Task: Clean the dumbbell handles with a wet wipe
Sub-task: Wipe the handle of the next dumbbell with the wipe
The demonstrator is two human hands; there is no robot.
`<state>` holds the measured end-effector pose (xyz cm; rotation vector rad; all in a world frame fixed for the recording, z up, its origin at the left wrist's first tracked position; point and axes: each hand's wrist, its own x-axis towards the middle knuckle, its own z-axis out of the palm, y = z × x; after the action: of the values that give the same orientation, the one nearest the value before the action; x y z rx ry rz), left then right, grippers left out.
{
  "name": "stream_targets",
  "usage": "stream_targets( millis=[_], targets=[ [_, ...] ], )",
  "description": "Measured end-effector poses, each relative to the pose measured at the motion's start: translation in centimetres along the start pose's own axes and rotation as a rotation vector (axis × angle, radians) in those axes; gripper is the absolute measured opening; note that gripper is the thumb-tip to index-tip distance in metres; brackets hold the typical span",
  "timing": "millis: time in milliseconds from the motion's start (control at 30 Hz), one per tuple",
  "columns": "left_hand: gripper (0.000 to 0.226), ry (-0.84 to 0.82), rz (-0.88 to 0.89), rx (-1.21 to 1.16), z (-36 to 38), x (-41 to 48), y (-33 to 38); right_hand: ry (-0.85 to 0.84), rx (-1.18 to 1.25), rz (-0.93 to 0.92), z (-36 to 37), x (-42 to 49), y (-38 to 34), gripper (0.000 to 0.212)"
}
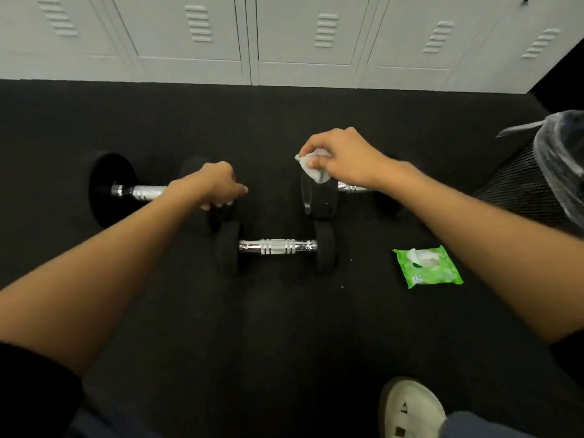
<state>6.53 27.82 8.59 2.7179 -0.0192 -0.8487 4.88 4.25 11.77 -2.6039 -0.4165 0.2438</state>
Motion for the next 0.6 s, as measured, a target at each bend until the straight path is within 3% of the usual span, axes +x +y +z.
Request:
stream_targets(
  millis=[100, 233, 333, 433, 533, 600],
  targets=[
    [0.055, -0.084, -0.178, 0.082, 2.8, -1.8, -2.1, 0.027, 0.116, 0.104, 5.4, 0.0, -0.7, 0.027],
    [0.066, -0.125, -0.258, -0.288, 7.1, -2.0, -3.7, -0.099, 0.134, 0.187, 12.5, -2.0, -1.3, 0.029],
    [0.056, -0.004, -0.227, -0.515, 9.8, -1.5, -4.4, -0.169, 0.08, 0.159, 16.4, -3.6, -1.2, 0.024],
    [0.05, 0.109, -0.2, -0.7, 11.9, -1.2, -5.1, -0.121, 0.041, 0.171, 18.5, -3.2, -0.5, 0.023],
    [0.048, 0.179, -0.186, -0.794, 13.4, -1.0, -5.1, -0.064, 0.133, 0.313, 19.3, -0.7, 0.2, 0.023],
    [0.051, 0.217, -0.177, -0.848, 14.2, -1.1, -4.9, -0.134, 0.202, 0.431, 19.2, 1.2, 0.8, 0.025]
  ],
)
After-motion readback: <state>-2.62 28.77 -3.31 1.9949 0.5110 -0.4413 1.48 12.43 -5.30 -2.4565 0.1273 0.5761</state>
